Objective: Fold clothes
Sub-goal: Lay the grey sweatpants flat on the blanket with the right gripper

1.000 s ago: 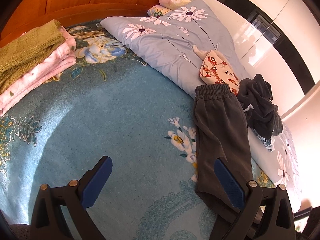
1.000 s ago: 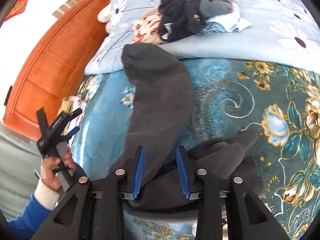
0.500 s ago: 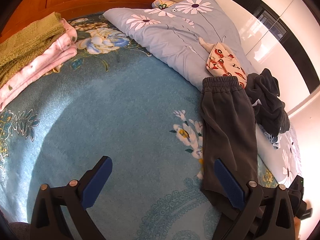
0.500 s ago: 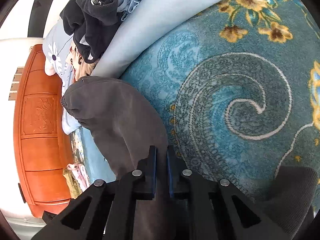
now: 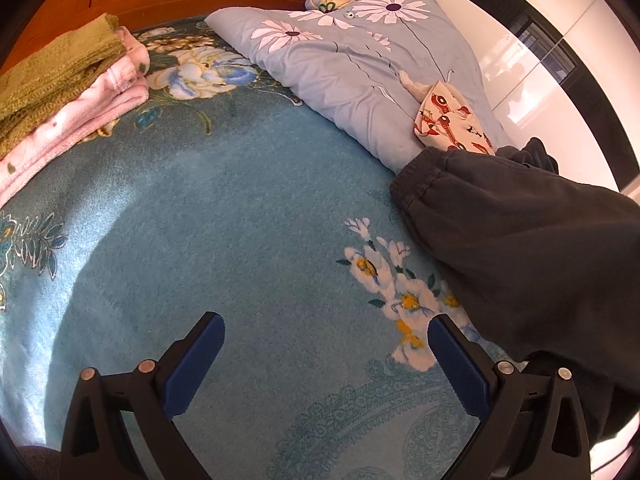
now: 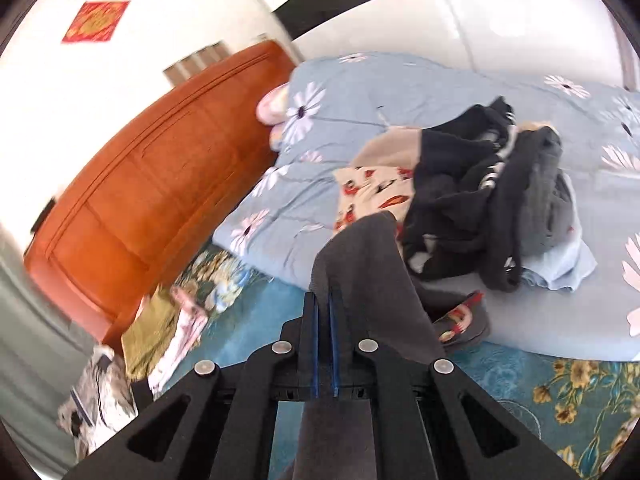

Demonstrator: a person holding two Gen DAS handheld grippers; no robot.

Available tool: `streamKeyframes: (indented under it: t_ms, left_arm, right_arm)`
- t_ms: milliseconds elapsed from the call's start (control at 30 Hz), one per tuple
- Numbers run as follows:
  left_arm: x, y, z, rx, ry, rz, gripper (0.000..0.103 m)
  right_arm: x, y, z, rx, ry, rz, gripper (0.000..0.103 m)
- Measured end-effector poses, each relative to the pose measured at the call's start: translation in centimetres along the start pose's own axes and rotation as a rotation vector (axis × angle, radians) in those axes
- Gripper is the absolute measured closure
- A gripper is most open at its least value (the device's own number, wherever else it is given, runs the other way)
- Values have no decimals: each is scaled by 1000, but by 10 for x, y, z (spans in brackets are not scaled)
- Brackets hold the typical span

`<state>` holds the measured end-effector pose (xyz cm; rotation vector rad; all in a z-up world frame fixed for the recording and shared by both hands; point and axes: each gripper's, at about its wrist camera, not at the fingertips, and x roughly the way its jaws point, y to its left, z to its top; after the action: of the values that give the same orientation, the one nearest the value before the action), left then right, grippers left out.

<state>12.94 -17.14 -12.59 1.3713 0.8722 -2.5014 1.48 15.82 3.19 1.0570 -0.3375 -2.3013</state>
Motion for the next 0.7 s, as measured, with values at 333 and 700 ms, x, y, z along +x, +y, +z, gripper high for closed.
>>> streamKeyframes:
  t_ms: [333,700]
  left_arm:
    - [0,11,2,-74,21,-56,0]
    - [16,0,0,-14,104,-34,0]
  right_arm:
    - [75,52,-190,-45,412,134,98]
    - [69,57,-247,-77,512,110,97]
